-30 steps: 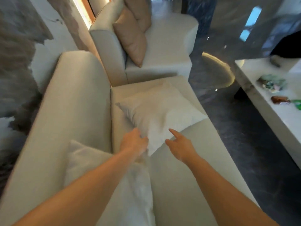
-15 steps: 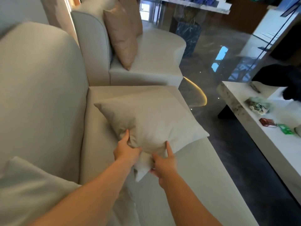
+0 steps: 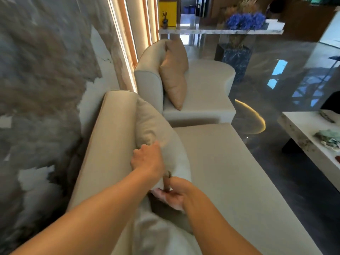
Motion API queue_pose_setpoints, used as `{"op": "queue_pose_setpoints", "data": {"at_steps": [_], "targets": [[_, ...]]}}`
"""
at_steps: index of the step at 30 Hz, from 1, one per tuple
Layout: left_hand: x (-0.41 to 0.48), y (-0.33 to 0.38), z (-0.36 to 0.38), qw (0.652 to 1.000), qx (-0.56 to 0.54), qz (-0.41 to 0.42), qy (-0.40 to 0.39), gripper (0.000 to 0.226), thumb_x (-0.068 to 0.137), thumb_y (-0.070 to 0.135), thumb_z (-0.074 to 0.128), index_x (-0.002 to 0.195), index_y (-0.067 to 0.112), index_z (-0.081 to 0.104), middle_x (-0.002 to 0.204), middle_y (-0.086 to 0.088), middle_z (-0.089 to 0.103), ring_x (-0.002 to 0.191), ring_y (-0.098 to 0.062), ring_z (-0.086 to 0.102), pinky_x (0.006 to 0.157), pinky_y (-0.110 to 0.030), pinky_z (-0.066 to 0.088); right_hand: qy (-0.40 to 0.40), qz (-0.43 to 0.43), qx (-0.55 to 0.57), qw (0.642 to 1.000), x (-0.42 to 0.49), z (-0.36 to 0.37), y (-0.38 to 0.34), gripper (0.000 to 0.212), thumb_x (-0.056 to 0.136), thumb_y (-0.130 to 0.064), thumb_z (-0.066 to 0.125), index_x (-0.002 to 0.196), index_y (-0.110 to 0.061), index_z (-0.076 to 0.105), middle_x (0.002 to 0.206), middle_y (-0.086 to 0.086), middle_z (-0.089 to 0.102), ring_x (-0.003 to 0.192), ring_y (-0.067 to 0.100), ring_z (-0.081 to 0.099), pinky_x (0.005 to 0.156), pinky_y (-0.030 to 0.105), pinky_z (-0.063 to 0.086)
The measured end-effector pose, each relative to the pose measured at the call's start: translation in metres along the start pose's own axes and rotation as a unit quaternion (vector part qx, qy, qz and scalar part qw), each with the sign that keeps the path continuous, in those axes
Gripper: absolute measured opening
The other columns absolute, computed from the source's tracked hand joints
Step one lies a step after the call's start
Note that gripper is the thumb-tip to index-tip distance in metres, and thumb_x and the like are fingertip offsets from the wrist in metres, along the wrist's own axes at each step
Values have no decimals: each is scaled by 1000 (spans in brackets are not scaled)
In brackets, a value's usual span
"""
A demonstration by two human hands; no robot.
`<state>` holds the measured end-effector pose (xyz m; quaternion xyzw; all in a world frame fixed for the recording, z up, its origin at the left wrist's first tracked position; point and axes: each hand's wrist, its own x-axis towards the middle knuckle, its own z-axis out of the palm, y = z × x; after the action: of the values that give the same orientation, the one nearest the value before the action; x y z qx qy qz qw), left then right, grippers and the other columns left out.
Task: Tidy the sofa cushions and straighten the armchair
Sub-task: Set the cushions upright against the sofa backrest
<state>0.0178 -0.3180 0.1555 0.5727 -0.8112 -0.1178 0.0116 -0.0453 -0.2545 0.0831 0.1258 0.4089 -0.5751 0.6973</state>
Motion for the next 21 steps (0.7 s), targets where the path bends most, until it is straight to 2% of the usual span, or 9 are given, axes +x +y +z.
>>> {"op": "queue_pose_setpoints", "data": {"at_steps": [2,5,7,11,14,16,18,19,21], "targets": [[-18,-17,-6,999,-11,31,-26,41,87,23,53,127,26,45,123,-16,53,113,-41,50,89,-46,46,18,-7,2,1000,-8,10,12,30,94,12,46,123,10,54,114,32,61,123,44,54,96,52,52],[-41,-27,-4,996,-52,52,-49,47,87,27,51,133,29,42,127,-16,49,115,-41,48,96,-48,45,26,-39,12,999,-28,10,19,33,96,8,45,129,9,50,131,32,55,124,42,55,84,49,57],[-57,-32,-3,994,-69,71,-55,50,85,26,52,135,29,44,131,-13,50,118,-38,50,100,-47,45,32,-68,-61,995,-49,3,23,28,96,5,47,122,1,56,122,30,60,115,39,61,89,46,56],[-108,-51,-9,990,-65,103,-74,45,86,23,49,130,28,51,133,-7,55,119,-34,53,98,-44,47,122,-170,-329,921,-118,-58,45,31,92,1,53,122,-4,58,93,18,63,70,28,66,59,33,57],[-187,-74,-5,994,-9,61,-86,31,88,28,45,116,22,57,122,-14,62,111,-38,57,91,-44,50,205,-173,-527,807,-193,-145,83,34,91,-5,54,124,-3,62,95,15,66,76,27,65,67,33,51],[-265,-94,13,996,75,11,-52,27,87,27,48,112,21,58,121,-10,60,110,-36,52,89,-44,47,223,-104,-727,642,-243,-217,127,38,96,-20,50,131,-12,59,119,13,66,109,27,63,89,32,47],[-352,-109,36,992,122,-35,8,30,86,28,52,115,19,58,127,-9,55,109,-36,47,89,-46,47,141,-10,-855,500,-300,-280,180,37,96,-32,43,126,-21,61,134,10,61,125,25,56,97,31,43],[-394,-110,46,990,128,-49,22,34,87,30,53,119,18,57,132,-11,53,109,-37,46,90,-47,47,86,27,-881,465,-327,-305,201,36,94,-34,42,119,-21,64,132,11,63,123,26,57,92,30,43],[-472,-107,60,988,130,-79,16,48,88,34,52,134,20,48,146,-12,42,118,-39,42,97,-50,43,36,68,-891,448,-383,-343,244,39,94,-36,40,112,-14,66,126,16,65,117,28,60,83,30,43]]}}
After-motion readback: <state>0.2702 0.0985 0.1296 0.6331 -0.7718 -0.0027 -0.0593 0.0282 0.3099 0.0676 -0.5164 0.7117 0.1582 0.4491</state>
